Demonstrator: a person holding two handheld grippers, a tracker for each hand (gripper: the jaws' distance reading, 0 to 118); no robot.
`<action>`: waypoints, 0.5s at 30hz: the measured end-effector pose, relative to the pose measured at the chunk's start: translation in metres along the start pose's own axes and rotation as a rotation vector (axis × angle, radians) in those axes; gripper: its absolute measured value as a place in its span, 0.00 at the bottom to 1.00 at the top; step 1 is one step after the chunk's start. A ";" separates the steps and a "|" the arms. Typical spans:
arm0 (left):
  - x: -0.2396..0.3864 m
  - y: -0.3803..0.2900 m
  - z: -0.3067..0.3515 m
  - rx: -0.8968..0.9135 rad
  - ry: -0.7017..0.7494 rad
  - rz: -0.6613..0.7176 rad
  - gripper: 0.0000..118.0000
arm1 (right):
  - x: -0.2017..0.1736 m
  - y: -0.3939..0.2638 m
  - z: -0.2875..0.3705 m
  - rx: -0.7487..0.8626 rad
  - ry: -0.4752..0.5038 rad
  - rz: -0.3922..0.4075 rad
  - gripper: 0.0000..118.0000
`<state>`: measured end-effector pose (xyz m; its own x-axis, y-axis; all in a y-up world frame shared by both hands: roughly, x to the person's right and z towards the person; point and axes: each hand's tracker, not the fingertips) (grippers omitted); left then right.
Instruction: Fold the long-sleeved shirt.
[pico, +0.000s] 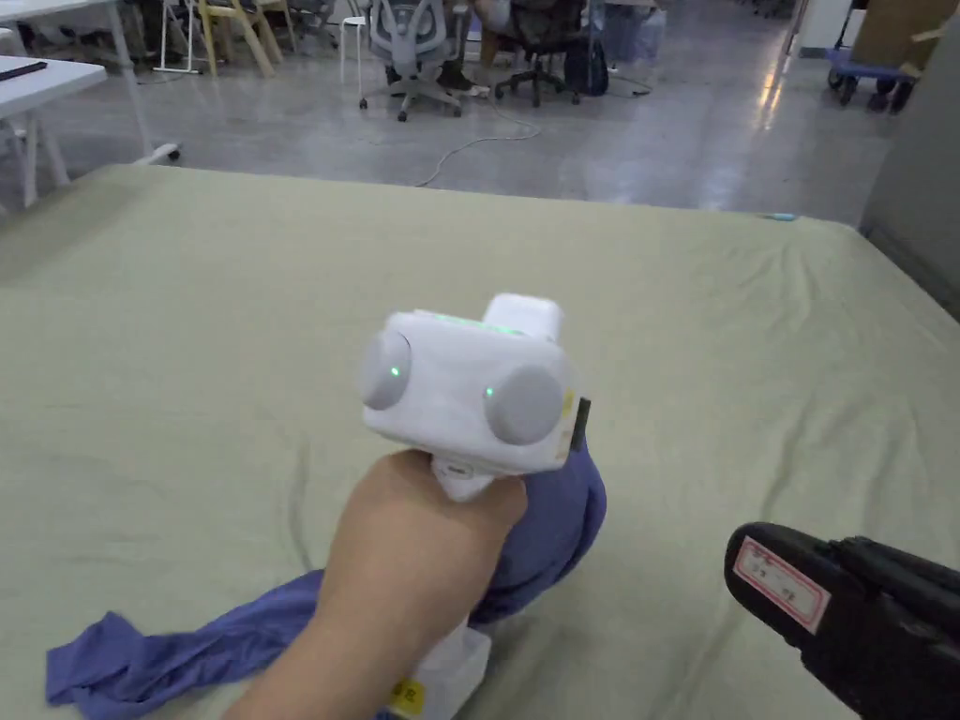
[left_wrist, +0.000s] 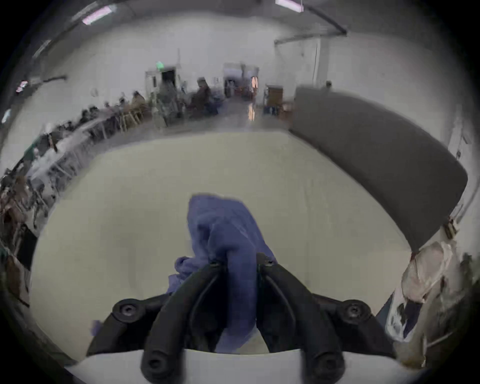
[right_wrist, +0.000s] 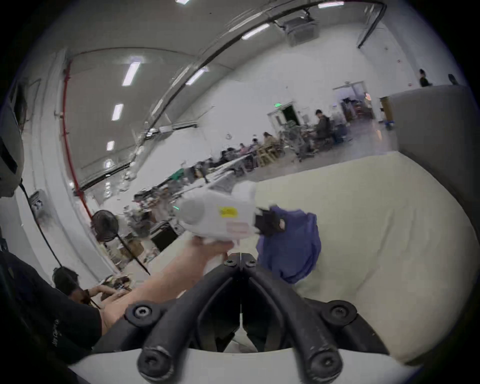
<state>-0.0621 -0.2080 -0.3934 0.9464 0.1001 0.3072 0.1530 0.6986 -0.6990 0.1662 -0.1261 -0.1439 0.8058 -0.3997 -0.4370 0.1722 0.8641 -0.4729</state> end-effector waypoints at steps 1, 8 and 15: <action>0.013 -0.017 -0.031 -0.066 -0.019 0.001 0.13 | 0.009 -0.005 0.005 -0.014 -0.024 -0.018 0.00; 0.068 -0.143 -0.160 -0.357 -0.027 -0.060 0.13 | 0.051 -0.034 0.026 -0.093 -0.174 -0.104 0.00; 0.047 -0.089 -0.096 -0.251 -0.232 0.104 1.00 | 0.053 -0.033 0.011 -0.092 -0.180 -0.144 0.00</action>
<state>-0.0037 -0.3334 -0.3789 0.8751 0.3402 0.3442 0.1512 0.4834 -0.8622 0.2089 -0.1727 -0.1431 0.8661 -0.4486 -0.2205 0.2470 0.7675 -0.5916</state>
